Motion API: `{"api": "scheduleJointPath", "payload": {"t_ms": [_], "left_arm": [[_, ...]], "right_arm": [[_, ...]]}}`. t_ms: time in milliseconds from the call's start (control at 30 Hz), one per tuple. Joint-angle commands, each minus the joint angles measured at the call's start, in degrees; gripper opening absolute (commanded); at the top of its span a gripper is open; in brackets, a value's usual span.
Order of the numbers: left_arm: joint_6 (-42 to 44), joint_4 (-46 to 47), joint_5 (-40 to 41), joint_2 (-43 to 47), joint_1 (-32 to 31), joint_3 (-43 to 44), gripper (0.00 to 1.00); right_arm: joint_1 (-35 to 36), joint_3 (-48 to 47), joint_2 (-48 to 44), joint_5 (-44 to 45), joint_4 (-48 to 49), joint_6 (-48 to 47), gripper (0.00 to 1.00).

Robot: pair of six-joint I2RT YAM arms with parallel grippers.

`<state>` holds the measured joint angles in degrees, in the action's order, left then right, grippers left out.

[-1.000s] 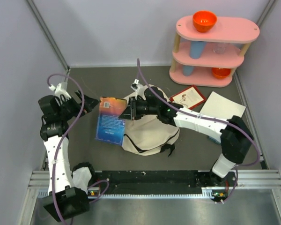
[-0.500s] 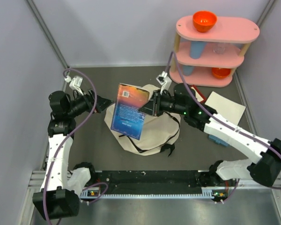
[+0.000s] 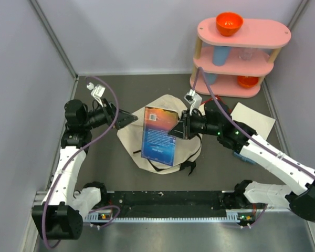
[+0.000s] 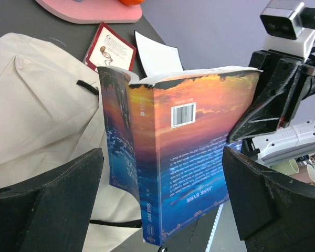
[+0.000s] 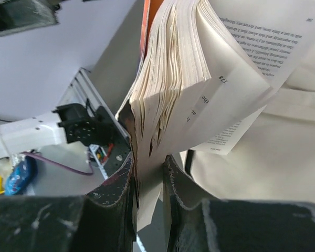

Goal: Pack the student bag
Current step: Pick up the book from the center of the board.

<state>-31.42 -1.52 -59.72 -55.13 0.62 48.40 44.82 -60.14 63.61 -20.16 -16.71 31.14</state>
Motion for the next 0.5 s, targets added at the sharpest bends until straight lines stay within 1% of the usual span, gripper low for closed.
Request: {"api": "scheduleJointPath", "payload": {"t_ms": [0,67,100,133,200,233,267,300,333,433,467], "left_arm": [[-1.89,5.39,1.09,0.03,-0.45,-1.2,0.99],[-2.51,5.03,1.37,-0.5,-0.45,-2.43,0.99],[-2.33,5.03,1.45,-0.67,-2.01,-2.96,0.99],[-2.42,4.95,1.63,-0.59,-2.29,-4.35,0.99],[-2.07,4.77,2.85,-0.07,-2.47,-6.81,0.99],[-0.94,4.25,3.64,0.11,-2.56,-7.44,0.99],[-0.14,1.89,5.22,0.9,-2.56,-7.88,0.99],[0.74,1.7,6.1,1.43,-2.56,-8.49,0.99],[2.4,-0.48,6.98,1.78,-2.56,-8.85,0.99],[5.91,-2.87,10.93,2.58,-2.47,-10.69,0.99],[6.8,-4.01,11.73,2.31,-2.47,-10.96,0.99]], "right_arm": [[-0.78,-6.14,-0.43,-0.58,4.57,-3.54,0.0],[-0.7,-5.6,0.89,-1.36,5.54,-3.71,0.0],[-0.87,-5.6,3.16,-1.98,5.63,-3.97,0.0],[-0.96,-5.6,4.31,-2.77,5.9,-4.06,0.0],[-1.13,-4.47,7.21,-5.49,9.49,-2.93,0.0],[-1.48,-3.76,10.01,-6.98,11.59,-0.92,0.0],[-1.57,-1.41,11.26,-10.48,19.62,0.75,0.0],[-1.75,-0.43,12.49,-11.82,22.92,2.51,0.0],[-1.75,0.19,15.8,-12.96,26.17,5.83,0.0],[-1.84,-0.15,22.58,-17.27,33.57,9.81,0.0],[-1.67,-0.85,24.17,-15.1,33.5,9.82,0.0]]}}
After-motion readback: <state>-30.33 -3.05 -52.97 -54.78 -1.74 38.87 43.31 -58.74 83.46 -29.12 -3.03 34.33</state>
